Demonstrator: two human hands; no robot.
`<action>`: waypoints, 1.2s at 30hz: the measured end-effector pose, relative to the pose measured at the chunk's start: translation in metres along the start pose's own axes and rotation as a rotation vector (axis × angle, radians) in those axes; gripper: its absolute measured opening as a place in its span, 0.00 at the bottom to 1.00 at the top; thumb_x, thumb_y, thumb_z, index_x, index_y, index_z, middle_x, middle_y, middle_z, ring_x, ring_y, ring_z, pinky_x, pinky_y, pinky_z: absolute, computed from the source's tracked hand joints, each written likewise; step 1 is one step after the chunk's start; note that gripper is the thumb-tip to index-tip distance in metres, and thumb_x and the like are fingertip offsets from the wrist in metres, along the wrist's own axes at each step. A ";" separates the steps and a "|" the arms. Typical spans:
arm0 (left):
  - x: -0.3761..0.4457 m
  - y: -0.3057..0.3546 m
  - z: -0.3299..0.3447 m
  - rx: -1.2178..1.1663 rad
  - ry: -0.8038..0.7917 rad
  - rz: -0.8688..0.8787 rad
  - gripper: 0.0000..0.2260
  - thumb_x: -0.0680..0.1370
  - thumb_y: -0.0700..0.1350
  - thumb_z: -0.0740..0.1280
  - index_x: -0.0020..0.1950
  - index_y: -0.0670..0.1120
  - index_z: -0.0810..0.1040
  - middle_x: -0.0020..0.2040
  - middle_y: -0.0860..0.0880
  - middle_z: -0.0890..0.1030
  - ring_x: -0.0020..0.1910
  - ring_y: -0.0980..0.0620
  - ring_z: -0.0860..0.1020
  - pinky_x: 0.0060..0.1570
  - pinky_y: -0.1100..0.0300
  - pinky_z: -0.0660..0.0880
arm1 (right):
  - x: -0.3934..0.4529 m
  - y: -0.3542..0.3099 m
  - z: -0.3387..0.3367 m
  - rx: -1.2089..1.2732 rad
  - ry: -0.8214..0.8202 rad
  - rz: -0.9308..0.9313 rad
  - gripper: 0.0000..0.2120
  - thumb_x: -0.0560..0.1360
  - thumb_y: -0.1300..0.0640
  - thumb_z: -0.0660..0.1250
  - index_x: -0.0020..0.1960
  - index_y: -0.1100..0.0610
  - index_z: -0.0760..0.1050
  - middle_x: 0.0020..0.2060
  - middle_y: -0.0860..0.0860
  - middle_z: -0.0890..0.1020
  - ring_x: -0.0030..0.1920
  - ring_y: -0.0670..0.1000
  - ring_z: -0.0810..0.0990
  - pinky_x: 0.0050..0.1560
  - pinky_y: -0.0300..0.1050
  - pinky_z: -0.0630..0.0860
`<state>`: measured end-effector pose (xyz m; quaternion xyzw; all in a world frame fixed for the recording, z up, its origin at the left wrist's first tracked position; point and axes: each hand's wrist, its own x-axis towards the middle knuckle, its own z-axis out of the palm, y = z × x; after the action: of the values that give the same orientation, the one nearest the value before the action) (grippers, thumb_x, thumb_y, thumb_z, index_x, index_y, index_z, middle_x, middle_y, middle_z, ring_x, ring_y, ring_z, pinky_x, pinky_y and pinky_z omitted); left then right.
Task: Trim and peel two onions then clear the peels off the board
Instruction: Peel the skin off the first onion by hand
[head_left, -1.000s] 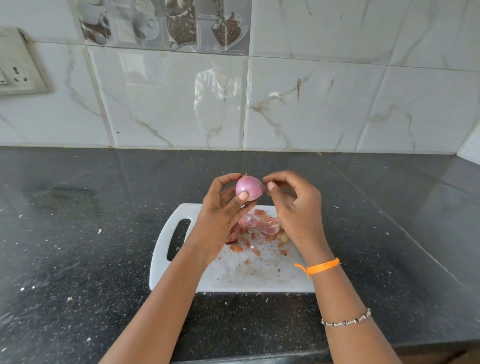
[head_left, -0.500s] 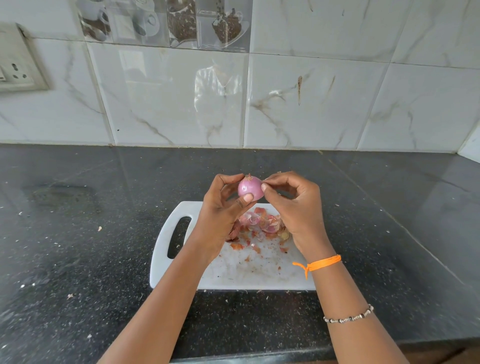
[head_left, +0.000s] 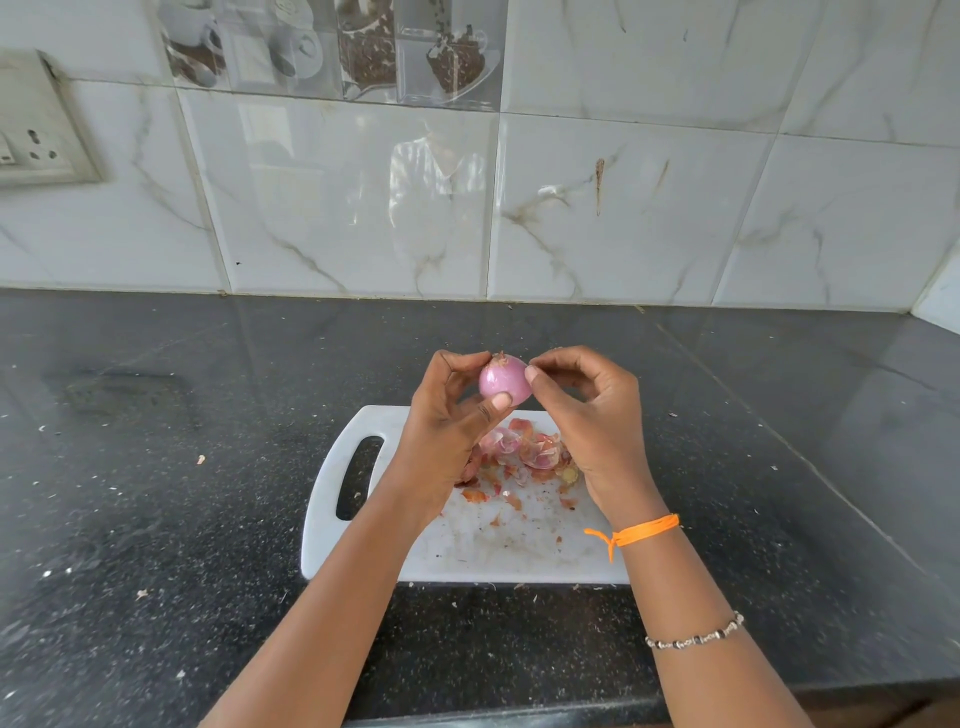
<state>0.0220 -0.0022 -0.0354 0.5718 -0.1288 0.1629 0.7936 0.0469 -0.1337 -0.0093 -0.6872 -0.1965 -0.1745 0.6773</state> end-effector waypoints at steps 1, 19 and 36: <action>0.000 0.000 0.000 -0.002 -0.003 -0.001 0.15 0.68 0.40 0.70 0.53 0.46 0.73 0.52 0.50 0.80 0.56 0.52 0.78 0.58 0.53 0.76 | 0.000 0.000 0.000 -0.004 0.004 0.004 0.02 0.72 0.67 0.70 0.42 0.62 0.80 0.37 0.51 0.82 0.36 0.39 0.80 0.31 0.31 0.74; 0.000 -0.001 0.003 0.043 0.038 -0.026 0.13 0.75 0.32 0.66 0.55 0.46 0.73 0.53 0.52 0.80 0.56 0.56 0.78 0.53 0.62 0.77 | 0.005 0.010 -0.002 0.005 0.047 0.054 0.11 0.71 0.70 0.62 0.38 0.57 0.80 0.37 0.54 0.83 0.42 0.52 0.83 0.46 0.45 0.80; -0.003 0.009 0.005 -0.183 -0.012 -0.176 0.13 0.82 0.42 0.54 0.61 0.43 0.74 0.52 0.44 0.79 0.44 0.47 0.82 0.47 0.59 0.80 | 0.003 0.008 -0.003 -0.107 -0.073 -0.157 0.03 0.71 0.61 0.68 0.39 0.59 0.76 0.34 0.49 0.79 0.36 0.46 0.77 0.40 0.36 0.74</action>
<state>0.0156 -0.0046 -0.0276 0.5070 -0.0973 0.0766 0.8530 0.0540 -0.1363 -0.0149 -0.7107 -0.2645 -0.2122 0.6164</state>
